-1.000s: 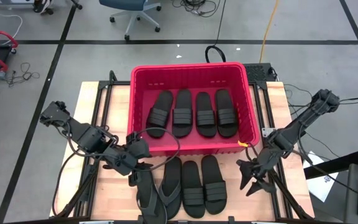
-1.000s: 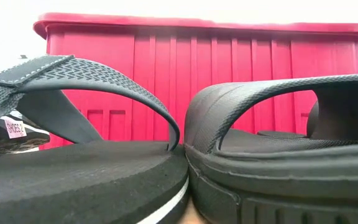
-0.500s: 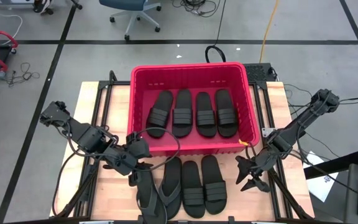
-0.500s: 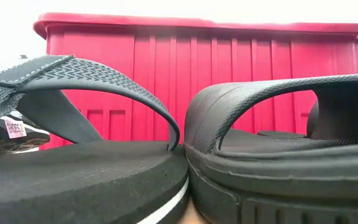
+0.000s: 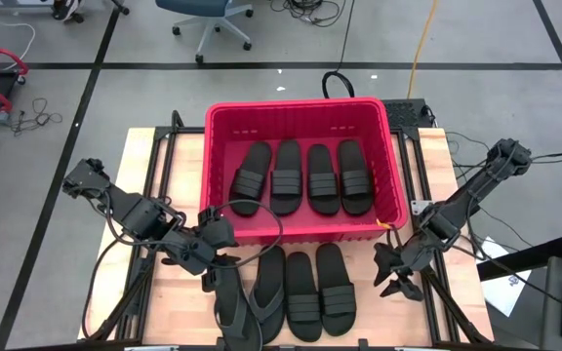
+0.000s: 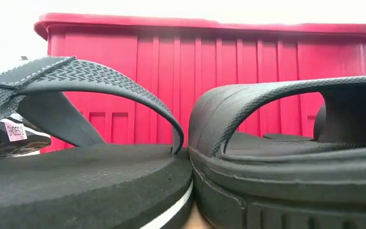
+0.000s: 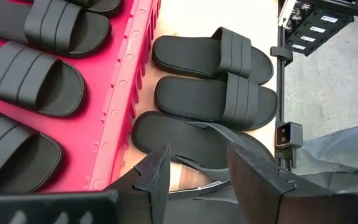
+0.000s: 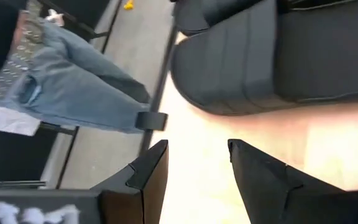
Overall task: Pick and place slides into bin
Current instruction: Put the black slide into the red bin
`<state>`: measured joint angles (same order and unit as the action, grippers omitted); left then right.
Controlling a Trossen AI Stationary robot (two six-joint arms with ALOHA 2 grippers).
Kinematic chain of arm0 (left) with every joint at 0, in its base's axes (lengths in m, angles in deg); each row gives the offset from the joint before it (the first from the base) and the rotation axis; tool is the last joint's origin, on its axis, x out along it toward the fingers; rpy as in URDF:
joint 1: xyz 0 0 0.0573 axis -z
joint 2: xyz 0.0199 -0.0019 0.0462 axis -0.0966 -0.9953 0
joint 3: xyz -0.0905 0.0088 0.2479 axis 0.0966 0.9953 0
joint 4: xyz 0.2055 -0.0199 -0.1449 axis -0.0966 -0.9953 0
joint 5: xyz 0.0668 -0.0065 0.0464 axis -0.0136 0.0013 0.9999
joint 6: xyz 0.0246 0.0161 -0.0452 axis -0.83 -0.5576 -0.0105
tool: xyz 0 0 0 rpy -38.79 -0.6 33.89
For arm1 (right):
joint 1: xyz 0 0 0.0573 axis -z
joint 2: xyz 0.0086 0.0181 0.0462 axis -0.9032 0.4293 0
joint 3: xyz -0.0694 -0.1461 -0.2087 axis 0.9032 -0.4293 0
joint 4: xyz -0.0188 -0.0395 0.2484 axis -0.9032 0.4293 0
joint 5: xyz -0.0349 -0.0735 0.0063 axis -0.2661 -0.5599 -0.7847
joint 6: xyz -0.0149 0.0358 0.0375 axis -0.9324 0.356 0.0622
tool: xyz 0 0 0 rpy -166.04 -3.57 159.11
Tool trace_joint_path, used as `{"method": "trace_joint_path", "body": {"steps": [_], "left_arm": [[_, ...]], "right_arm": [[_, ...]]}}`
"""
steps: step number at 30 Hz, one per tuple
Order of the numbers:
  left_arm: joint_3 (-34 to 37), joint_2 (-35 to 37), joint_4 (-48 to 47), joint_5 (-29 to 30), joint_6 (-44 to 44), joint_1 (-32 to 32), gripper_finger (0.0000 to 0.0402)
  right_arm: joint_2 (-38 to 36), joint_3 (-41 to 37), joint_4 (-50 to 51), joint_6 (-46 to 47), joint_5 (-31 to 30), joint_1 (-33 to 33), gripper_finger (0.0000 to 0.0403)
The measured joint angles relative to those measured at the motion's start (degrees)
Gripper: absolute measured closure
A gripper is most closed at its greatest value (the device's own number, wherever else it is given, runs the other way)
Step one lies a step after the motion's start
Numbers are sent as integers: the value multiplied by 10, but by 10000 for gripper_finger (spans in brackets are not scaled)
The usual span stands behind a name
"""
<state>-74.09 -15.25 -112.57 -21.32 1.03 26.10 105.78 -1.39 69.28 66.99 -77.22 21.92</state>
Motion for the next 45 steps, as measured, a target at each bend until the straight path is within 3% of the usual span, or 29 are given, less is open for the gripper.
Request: {"method": "trace_joint_path", "body": {"steps": [13,18,21,30,36,45], "left_arm": [[0,0,0,0,0,0,247],[0,0,0,0,-4,0,247],[0,0,0,0,-3,0,247],[0,0,0,0,-1,0,247],[0,0,0,0,-1,0,247],[0,0,0,0,-2,-1,247]], "right_arm": [[0,0,29,-20,-29,0,238],[0,-1,31,-25,-72,0,238],[0,-24,-26,-36,-101,0,238],[0,-145,-289,-40,-112,-5,238],[0,-202,-362,-44,-177,-13,238],[48,-213,-417,-65,-194,-13,238]]}}
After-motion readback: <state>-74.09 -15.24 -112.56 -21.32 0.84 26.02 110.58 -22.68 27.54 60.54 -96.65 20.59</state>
